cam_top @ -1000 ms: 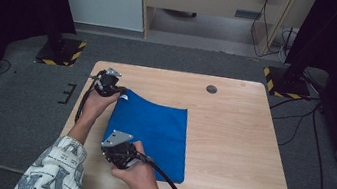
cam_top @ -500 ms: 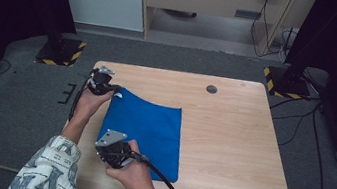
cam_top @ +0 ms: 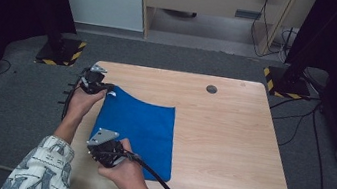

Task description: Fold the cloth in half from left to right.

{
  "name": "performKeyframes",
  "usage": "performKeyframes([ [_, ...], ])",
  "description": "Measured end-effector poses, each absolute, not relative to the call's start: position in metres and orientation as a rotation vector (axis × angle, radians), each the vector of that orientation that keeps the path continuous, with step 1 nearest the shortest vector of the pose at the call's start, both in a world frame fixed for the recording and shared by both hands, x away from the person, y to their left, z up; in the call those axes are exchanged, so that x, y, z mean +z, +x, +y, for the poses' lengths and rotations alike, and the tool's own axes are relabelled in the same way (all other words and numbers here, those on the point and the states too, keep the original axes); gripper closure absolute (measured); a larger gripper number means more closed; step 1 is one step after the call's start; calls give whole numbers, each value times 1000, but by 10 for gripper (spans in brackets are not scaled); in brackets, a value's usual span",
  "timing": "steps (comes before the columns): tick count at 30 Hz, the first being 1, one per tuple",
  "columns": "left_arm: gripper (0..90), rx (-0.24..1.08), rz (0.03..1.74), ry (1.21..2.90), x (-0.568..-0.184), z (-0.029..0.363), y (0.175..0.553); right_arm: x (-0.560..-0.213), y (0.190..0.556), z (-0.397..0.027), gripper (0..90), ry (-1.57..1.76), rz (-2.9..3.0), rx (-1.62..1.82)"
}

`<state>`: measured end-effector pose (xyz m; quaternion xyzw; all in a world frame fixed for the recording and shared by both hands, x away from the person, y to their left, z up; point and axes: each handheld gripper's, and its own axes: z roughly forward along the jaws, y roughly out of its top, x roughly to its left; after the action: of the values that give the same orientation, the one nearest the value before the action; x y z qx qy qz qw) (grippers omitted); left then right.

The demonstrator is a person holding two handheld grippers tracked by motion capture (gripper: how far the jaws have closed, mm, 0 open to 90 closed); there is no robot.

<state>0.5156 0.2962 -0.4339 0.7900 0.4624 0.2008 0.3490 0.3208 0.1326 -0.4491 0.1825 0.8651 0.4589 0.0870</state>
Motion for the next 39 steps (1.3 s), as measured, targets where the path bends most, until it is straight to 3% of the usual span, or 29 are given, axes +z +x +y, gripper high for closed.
performKeyframes([
  [7,882,514,1197,2034,-431,293,516,-447,320,131,885,543,2573,1371],
  [39,881,431,1086,2120,-451,182,535,-464,317,32,885,703,2513,1333],
])
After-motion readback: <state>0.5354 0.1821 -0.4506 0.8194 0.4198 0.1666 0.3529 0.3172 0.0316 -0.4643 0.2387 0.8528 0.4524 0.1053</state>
